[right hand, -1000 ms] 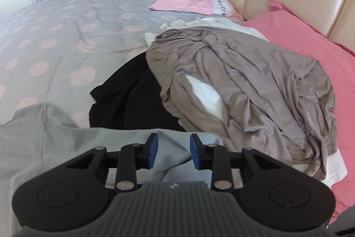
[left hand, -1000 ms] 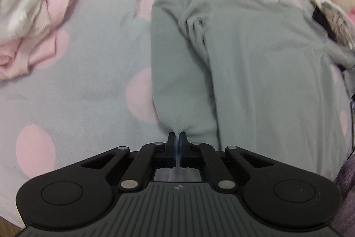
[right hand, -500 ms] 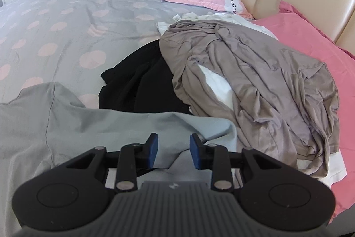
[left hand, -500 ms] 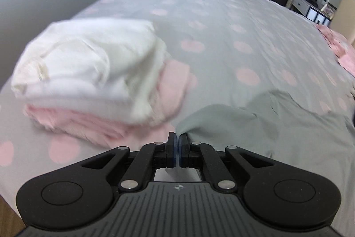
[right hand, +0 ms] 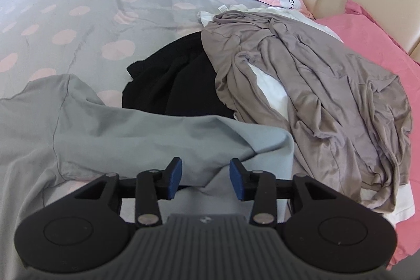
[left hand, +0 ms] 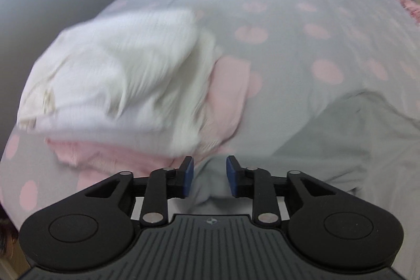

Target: Fold clothes

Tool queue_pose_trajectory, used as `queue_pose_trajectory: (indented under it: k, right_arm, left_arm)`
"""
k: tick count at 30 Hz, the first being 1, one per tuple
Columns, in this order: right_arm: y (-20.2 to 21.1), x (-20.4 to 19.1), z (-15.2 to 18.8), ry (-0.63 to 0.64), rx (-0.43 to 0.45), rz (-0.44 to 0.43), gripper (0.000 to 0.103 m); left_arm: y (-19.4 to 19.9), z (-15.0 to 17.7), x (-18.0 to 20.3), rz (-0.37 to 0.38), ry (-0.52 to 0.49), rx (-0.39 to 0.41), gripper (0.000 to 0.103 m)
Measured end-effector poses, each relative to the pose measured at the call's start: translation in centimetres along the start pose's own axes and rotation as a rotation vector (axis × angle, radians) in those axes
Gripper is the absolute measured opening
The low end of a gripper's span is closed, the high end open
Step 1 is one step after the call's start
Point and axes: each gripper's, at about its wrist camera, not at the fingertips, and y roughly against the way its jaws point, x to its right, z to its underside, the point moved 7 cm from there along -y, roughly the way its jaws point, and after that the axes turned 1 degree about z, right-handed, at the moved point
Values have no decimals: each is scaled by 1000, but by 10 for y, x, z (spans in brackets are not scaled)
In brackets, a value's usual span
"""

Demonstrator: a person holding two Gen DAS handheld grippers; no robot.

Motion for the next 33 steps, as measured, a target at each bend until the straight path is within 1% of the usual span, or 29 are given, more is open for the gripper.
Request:
queue_pose_trajectory:
  k: [2,5,8,11,14,19,23,25,27,29,30,31,33]
  right_arm:
    - [-3,-7,-7,-10,15,-30,44]
    - [-8,-19,-18,-24,40,-79,44]
    - [-13,-36,-32,-22,65,-128,44]
    - [-22,-61,-46,10,83,-174,44]
    - [-35,-84,-55,42,78,-202,44]
    - [-59,-111,-67,86,63,-223,44]
    - [-75,-123,-76,70,54,-254,44]
    - [-81,-127,-82,61,66,-276,44]
    - [-85,-131,-88,48,82,-303,45]
    - [-90,-134,-93,39,95,-332,46]
    - [-92,-137,-95,33,102,-346,47]
    - [-95,-140,-97,27,104,-363,48]
    - [-102,-148,-99,22,94,-403,50]
  left_arm:
    - [6,-10,18,44,-20,41,33]
    - [7,-24,48,126,-55,86,35]
    - [-15,-30,80,194,-105,76,35]
    - [-43,-35,111,238,-175,52,35]
    - [-67,-38,139,264,-244,37,35]
    - [-90,-43,182,306,-341,60,35]
    - [-109,-43,209,280,-446,69,35]
    - [-121,-40,215,278,-461,47,35]
    - [-130,-38,217,285,-459,22,32]
    - [-134,-38,216,301,-445,16,23]
    - [-135,-38,216,305,-442,18,21]
    - [-135,-39,215,310,-433,16,17]
    - [-135,-42,210,319,-389,3,9]
